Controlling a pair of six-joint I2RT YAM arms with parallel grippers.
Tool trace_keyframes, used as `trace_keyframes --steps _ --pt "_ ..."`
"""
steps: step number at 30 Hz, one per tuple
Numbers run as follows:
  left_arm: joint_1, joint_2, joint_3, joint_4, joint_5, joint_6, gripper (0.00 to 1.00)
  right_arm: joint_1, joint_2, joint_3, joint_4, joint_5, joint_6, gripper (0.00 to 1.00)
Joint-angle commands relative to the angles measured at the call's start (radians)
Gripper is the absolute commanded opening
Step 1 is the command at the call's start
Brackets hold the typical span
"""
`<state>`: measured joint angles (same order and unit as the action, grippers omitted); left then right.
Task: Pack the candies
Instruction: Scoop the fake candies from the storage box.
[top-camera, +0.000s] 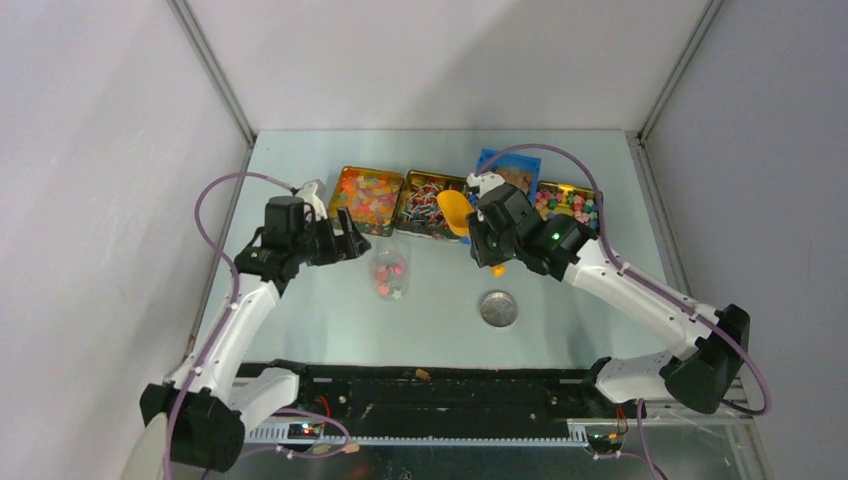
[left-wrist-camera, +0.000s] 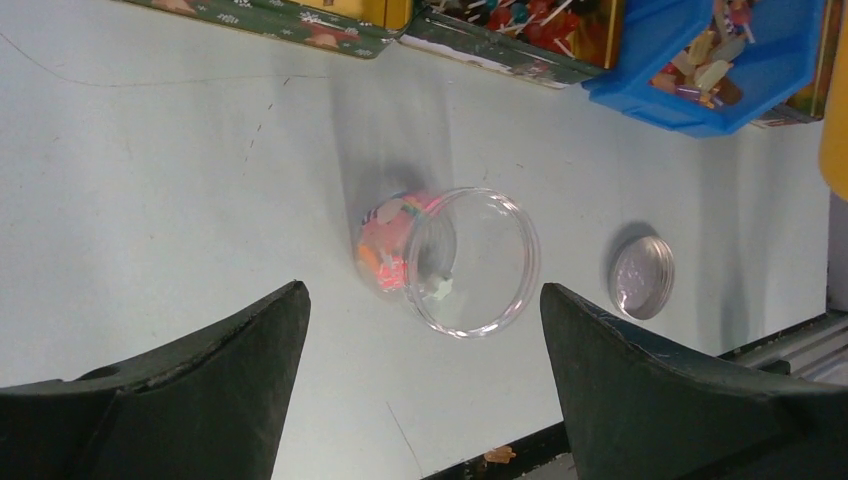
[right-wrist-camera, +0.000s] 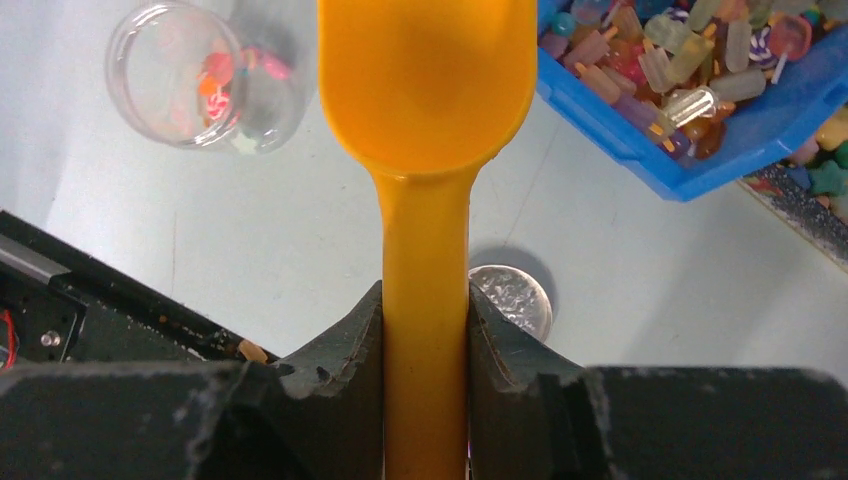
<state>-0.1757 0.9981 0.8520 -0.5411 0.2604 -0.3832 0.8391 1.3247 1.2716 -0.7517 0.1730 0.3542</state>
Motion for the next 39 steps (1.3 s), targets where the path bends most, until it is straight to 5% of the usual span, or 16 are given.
trace_keyframes --steps 1,11,28,39 --pt "0.021 0.053 0.054 0.026 0.044 0.033 0.92 -0.043 0.036 0.015 -0.012 -0.02 0.055 0.0" --pt "0.04 0.228 0.121 0.035 0.023 0.114 0.91 -0.051 0.192 0.145 -0.04 0.013 0.064 0.0" --pt "0.122 0.633 0.454 0.08 0.018 0.113 0.86 -0.099 0.394 0.355 -0.078 0.001 0.089 0.0" --pt "0.122 0.632 0.481 0.052 -0.024 0.152 0.86 -0.161 0.465 0.534 -0.184 0.021 0.101 0.0"
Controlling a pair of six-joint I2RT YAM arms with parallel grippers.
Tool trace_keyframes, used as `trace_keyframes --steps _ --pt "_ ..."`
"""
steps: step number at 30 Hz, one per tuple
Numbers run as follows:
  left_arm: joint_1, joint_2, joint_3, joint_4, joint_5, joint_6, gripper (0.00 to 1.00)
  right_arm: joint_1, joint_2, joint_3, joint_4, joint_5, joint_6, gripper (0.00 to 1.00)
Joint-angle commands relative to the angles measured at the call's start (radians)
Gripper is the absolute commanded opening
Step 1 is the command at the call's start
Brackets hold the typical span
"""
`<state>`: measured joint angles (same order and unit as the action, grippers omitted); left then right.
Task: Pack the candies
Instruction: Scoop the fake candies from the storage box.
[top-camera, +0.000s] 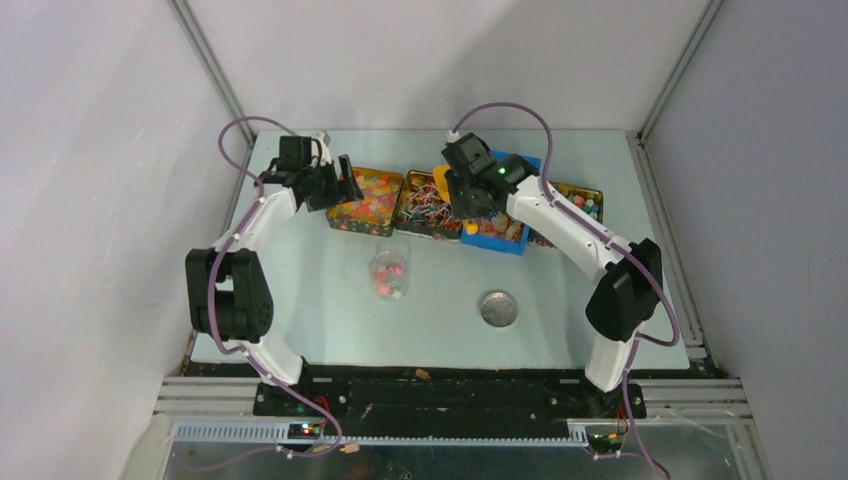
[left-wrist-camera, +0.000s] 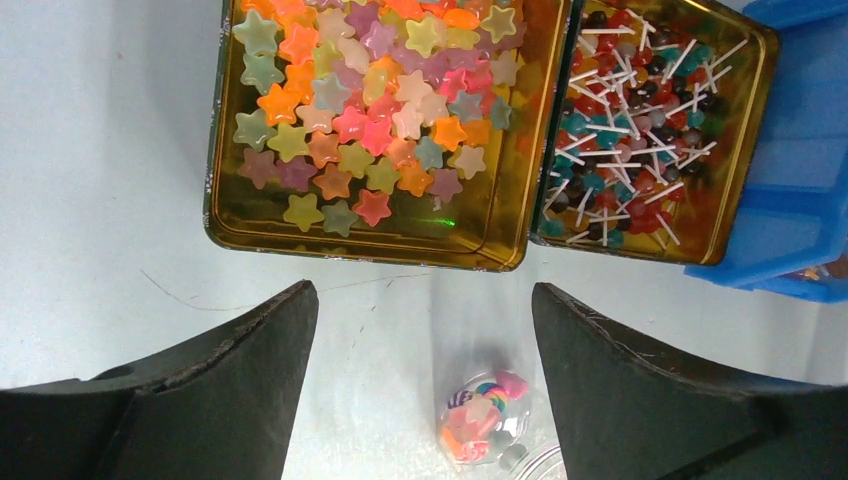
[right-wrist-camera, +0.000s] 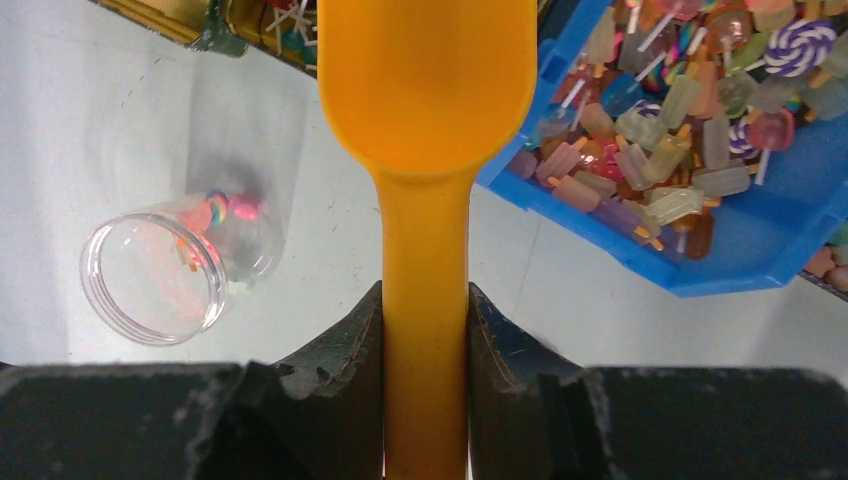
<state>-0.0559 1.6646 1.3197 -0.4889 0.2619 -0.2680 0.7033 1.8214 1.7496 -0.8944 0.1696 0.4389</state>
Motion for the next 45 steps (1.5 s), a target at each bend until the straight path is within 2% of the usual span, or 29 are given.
trace_keyframes --steps 1,16,29,36,45 --pt "0.003 -0.042 0.009 -0.001 -0.035 0.039 0.86 -0.034 -0.04 0.057 -0.057 0.027 0.014 0.0" --pt "0.001 -0.283 -0.255 0.103 -0.104 0.05 0.88 -0.141 -0.192 -0.089 -0.293 -0.012 0.018 0.0" --pt "-0.044 -0.324 -0.273 0.115 -0.105 0.045 0.92 -0.14 -0.042 0.013 -0.499 -0.114 -0.004 0.0" --pt "-0.05 -0.326 -0.267 0.11 -0.113 0.052 0.93 -0.13 0.029 0.054 -0.503 -0.115 -0.018 0.0" --pt "-0.058 -0.325 -0.267 0.108 -0.118 0.055 0.93 -0.109 0.119 0.195 -0.581 -0.125 -0.036 0.0"
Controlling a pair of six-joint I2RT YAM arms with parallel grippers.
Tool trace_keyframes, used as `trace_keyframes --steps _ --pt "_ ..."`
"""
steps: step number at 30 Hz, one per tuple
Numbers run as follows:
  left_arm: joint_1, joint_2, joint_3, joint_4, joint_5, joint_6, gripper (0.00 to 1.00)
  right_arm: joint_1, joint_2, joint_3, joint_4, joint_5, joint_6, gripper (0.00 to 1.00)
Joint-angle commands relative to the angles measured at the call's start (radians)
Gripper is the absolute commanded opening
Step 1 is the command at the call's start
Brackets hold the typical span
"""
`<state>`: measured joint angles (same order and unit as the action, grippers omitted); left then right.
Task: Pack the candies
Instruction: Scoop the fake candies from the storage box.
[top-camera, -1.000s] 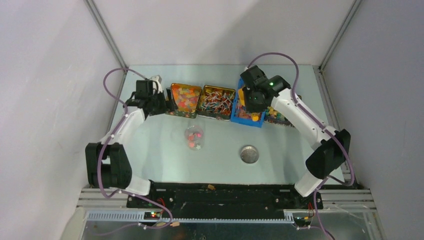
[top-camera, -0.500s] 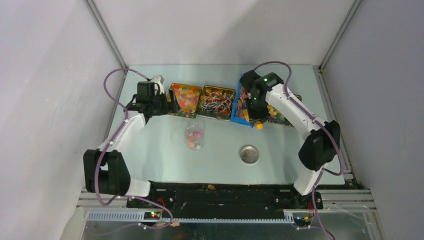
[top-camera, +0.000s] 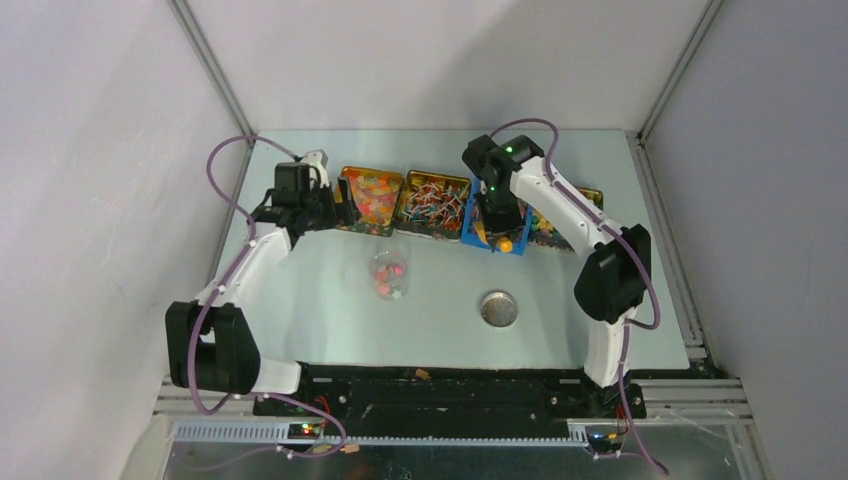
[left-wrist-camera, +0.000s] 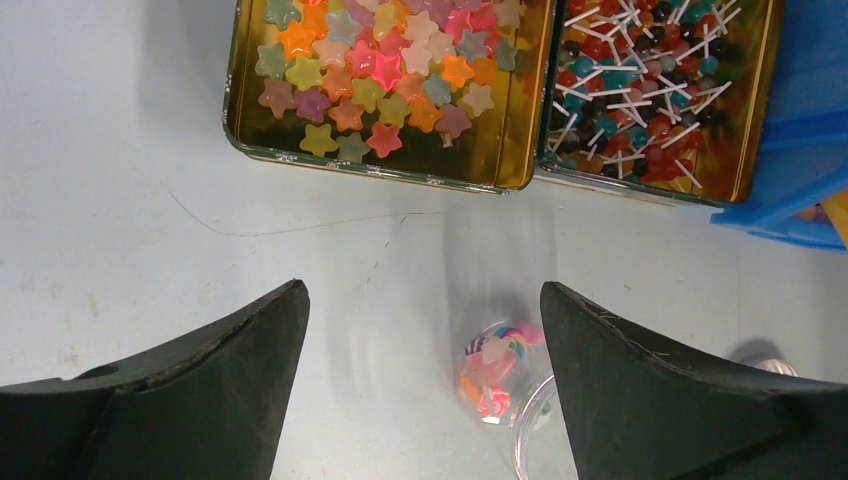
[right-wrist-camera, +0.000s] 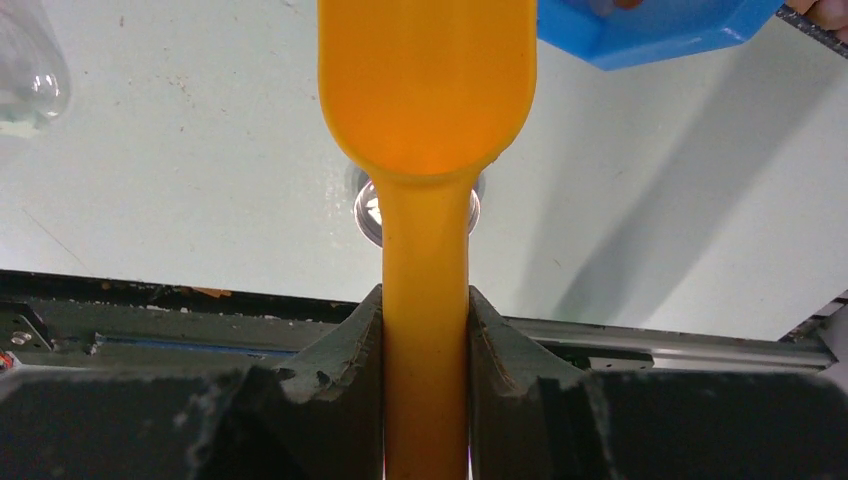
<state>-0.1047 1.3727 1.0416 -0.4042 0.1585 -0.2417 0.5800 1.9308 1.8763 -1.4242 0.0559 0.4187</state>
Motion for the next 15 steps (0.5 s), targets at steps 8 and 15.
trace_keyframes --steps 8,15 --pt "-0.013 -0.029 0.011 0.021 -0.022 0.03 0.94 0.002 0.085 0.049 -0.002 -0.038 -0.03 0.0" --pt "-0.012 -0.023 0.014 0.02 -0.023 0.032 0.94 -0.019 0.159 0.091 0.02 0.004 -0.032 0.0"
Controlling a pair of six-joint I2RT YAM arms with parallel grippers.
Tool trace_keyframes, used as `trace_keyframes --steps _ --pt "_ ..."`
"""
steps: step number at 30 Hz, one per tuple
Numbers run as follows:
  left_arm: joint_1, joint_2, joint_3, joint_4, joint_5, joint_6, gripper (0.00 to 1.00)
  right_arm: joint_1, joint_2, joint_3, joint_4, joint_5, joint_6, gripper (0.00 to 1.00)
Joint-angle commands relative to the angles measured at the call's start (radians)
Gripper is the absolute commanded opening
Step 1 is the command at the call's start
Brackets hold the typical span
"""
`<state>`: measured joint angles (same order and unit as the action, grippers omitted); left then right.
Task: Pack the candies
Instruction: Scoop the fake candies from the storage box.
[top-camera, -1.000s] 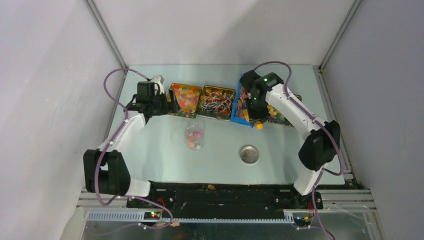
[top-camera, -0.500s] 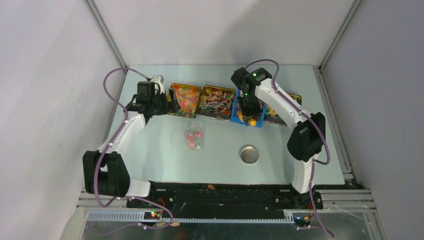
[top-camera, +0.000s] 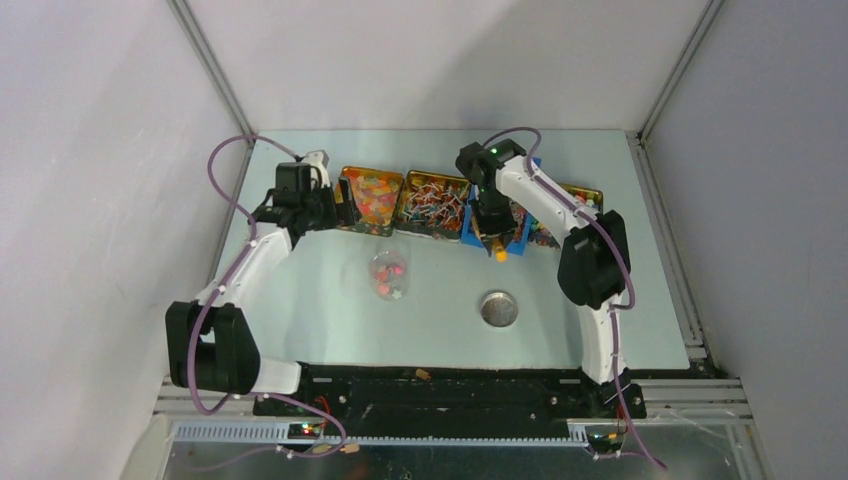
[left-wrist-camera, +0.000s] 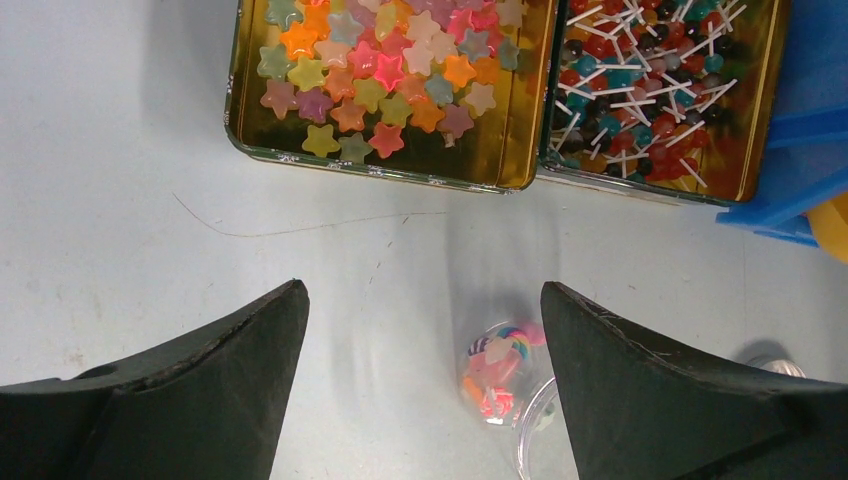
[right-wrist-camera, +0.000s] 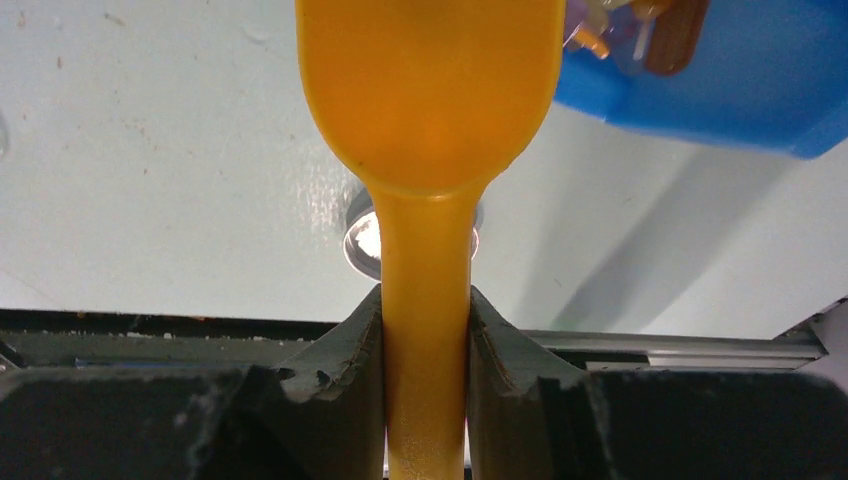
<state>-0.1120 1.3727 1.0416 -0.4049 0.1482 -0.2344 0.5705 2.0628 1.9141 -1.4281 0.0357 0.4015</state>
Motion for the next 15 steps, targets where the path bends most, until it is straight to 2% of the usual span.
trace_keyframes --steps 1,10,15 --pt "-0.005 -0.022 0.014 0.021 -0.013 0.026 0.94 -0.013 0.03 0.048 0.042 0.037 -0.013 0.0" --pt "-0.008 -0.019 0.014 0.021 -0.016 0.029 0.94 -0.035 -0.069 -0.115 0.255 0.134 0.034 0.0" --pt "-0.011 -0.015 0.015 0.02 -0.017 0.028 0.94 -0.043 -0.119 -0.179 0.303 0.135 0.043 0.0"
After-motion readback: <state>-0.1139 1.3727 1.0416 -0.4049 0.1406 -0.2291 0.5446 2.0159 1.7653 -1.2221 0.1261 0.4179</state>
